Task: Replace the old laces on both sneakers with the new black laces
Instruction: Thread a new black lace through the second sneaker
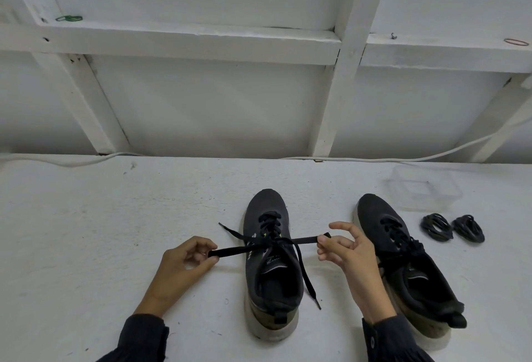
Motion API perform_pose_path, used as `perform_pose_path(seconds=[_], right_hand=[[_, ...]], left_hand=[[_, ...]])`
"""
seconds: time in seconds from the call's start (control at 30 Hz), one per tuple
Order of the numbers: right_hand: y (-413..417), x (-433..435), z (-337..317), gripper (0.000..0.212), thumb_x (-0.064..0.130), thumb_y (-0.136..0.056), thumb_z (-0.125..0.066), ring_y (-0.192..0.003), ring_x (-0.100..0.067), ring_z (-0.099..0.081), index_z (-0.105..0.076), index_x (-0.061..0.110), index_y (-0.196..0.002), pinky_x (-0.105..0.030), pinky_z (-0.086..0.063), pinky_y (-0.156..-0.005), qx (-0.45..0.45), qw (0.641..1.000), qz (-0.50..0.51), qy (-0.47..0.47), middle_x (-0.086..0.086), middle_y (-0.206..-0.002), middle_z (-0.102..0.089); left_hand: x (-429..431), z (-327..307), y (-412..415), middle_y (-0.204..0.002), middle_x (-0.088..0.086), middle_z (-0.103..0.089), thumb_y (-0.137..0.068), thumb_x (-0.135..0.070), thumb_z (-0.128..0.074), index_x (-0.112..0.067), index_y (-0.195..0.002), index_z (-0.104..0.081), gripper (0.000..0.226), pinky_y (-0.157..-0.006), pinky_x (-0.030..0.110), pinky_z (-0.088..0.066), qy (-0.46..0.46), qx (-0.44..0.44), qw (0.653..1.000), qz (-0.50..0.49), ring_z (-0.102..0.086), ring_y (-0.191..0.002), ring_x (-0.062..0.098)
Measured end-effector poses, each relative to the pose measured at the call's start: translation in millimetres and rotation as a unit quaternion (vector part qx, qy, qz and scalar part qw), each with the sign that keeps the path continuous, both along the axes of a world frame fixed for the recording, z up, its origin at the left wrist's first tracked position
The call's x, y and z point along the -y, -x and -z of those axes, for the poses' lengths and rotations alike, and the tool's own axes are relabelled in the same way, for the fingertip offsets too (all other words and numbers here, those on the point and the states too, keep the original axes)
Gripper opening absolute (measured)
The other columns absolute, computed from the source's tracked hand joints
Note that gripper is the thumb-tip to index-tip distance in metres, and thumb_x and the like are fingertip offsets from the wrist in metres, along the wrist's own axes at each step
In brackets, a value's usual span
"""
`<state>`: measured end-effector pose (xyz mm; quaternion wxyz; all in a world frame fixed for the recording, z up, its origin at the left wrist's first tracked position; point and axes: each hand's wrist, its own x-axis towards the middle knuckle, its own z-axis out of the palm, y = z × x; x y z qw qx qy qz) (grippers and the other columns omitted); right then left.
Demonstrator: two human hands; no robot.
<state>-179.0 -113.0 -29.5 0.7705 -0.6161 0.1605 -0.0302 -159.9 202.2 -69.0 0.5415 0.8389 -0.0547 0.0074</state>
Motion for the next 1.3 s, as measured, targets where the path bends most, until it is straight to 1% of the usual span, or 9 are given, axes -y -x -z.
perform_pose_path(seconds=[0.23,0.4,0.5,0.6,0.8,0.93,1.07,1.17,1.3], right_hand=[[0.9,-5.4,-1.8,0.039,-0.009,-0.077,-0.073,-0.061,-0.022,-0.061,-0.056,0.008,-0.107,-0.022,-0.057,-0.060,-0.022,0.985,0.101,-0.135,-0.017,-0.075,-0.069],[-0.3,1.7,-2.6,0.036,-0.010,-0.077,-0.072,-0.060,-0.020,-0.063,-0.056,0.007,-0.104,-0.021,-0.057,-0.060,-0.013,0.979,0.150,-0.139,-0.017,-0.076,-0.069],[1.3,0.3,0.6,0.030,-0.009,-0.079,-0.072,-0.061,-0.020,-0.060,-0.058,0.007,-0.101,-0.023,-0.057,-0.063,-0.007,0.986,0.144,-0.089,-0.015,-0.072,-0.066],[-1.0,-4.4,7.5,0.023,-0.009,-0.080,-0.071,-0.054,-0.015,-0.055,-0.058,0.007,-0.091,-0.029,-0.050,-0.066,-0.001,0.987,0.159,0.031,-0.011,-0.062,-0.060],[-1.2,-12.7,18.3,0.021,-0.007,-0.075,-0.069,-0.058,-0.007,-0.047,-0.063,0.013,-0.077,-0.022,-0.041,-0.060,0.032,0.957,0.177,0.228,-0.004,-0.063,-0.053],[-1.5,-10.3,20.9,0.022,-0.007,-0.075,-0.069,-0.057,-0.005,-0.047,-0.063,0.014,-0.074,-0.011,-0.039,-0.054,0.042,0.947,0.182,0.262,-0.005,-0.062,-0.054],[-1.4,-10.2,20.7,0.022,-0.006,-0.075,-0.068,-0.056,-0.006,-0.046,-0.063,0.015,-0.074,-0.013,-0.039,-0.054,0.050,0.947,0.182,0.259,-0.004,-0.061,-0.053],[-4.5,-3.0,22.1,0.022,-0.008,-0.075,-0.067,-0.056,-0.011,-0.045,-0.064,0.014,-0.078,-0.024,-0.039,-0.058,0.027,0.962,0.129,0.238,-0.002,-0.057,-0.049],[-6.4,8.3,18.1,0.023,-0.006,-0.077,-0.065,-0.061,-0.015,-0.044,-0.069,0.017,-0.082,-0.022,-0.036,-0.056,-0.049,0.965,-0.092,0.242,0.006,-0.062,-0.048]], left_hand=[[2.6,-1.6,-0.1,-0.058,0.005,-0.053,-0.077,0.004,-0.076,-0.035,-0.086,-0.067,0.041,-0.077,0.008,-0.044,-0.009,0.032,0.999,-0.012,-0.059,-0.067,0.011],[0.6,-1.6,1.1,-0.056,0.006,-0.051,-0.076,0.009,-0.074,-0.034,-0.086,-0.067,0.045,-0.078,0.007,-0.043,-0.024,0.048,0.998,-0.015,-0.057,-0.064,0.009],[1.4,-1.3,0.8,-0.056,0.000,-0.051,-0.074,0.006,-0.075,-0.035,-0.085,-0.066,0.043,-0.073,0.009,-0.043,-0.046,0.055,0.997,-0.015,-0.056,-0.063,0.015],[1.4,-1.1,0.5,-0.054,-0.006,-0.050,-0.073,0.006,-0.072,-0.035,-0.086,-0.066,0.043,-0.070,0.011,-0.042,-0.069,0.045,0.996,-0.029,-0.055,-0.061,0.014],[2.7,-0.5,-0.5,-0.057,-0.014,-0.055,-0.061,-0.013,-0.061,-0.035,-0.085,-0.065,0.034,-0.061,0.015,-0.041,-0.108,0.047,0.992,-0.036,-0.052,-0.056,0.010],[0.6,3.7,-2.6,-0.058,-0.011,-0.056,-0.060,-0.010,-0.061,-0.035,-0.079,-0.066,0.032,-0.059,0.012,-0.040,-0.102,0.046,0.993,-0.039,-0.051,-0.055,0.008],[0.0,6.0,-2.4,-0.061,-0.009,-0.059,-0.062,-0.010,-0.063,-0.035,-0.081,-0.065,0.032,-0.058,0.010,-0.039,-0.105,0.039,0.993,-0.046,-0.051,-0.057,0.008],[-0.9,8.5,-4.1,-0.062,-0.009,-0.060,-0.065,-0.010,-0.069,-0.035,-0.083,-0.065,0.031,-0.063,0.013,-0.041,-0.099,0.012,0.994,-0.033,-0.052,-0.059,0.008],[-3.6,-4.2,-2.9,-0.089,-0.012,-0.062,-0.060,-0.042,-0.059,-0.041,-0.098,-0.062,0.038,-0.080,0.024,-0.042,-0.079,-0.038,0.995,0.057,-0.055,-0.085,0.008]])
